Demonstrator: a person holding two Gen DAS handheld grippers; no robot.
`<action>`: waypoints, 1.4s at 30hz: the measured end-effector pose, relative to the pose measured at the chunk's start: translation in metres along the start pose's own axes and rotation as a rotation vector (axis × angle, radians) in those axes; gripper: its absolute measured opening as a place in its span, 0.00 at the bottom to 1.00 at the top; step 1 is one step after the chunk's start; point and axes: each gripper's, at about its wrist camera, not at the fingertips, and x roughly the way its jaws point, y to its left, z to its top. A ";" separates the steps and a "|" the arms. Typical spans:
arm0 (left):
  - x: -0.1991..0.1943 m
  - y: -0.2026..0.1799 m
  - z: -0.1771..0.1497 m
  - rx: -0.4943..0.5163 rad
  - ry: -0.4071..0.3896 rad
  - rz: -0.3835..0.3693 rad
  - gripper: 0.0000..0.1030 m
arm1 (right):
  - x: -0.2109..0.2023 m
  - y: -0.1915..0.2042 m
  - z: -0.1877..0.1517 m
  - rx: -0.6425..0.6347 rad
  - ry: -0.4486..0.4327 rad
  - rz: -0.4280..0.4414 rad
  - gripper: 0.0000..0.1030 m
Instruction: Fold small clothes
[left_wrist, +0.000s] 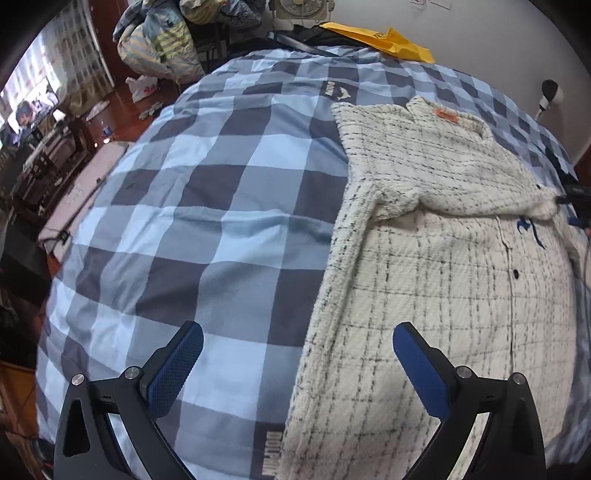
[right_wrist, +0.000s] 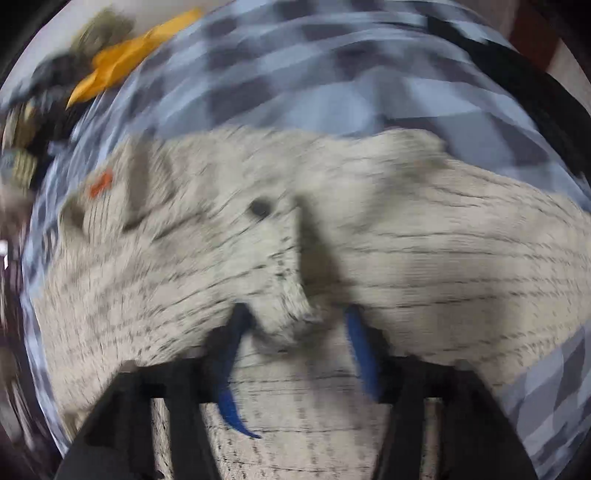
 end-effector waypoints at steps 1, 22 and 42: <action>0.005 0.002 0.002 -0.009 0.007 -0.014 1.00 | -0.013 -0.006 0.002 0.007 -0.045 -0.052 0.66; 0.115 -0.047 0.094 0.218 0.120 -0.170 0.47 | -0.101 0.077 -0.225 -0.090 0.066 0.419 0.68; 0.143 0.048 0.084 -0.206 0.224 -0.460 0.09 | -0.099 0.084 -0.235 -0.078 0.068 0.459 0.68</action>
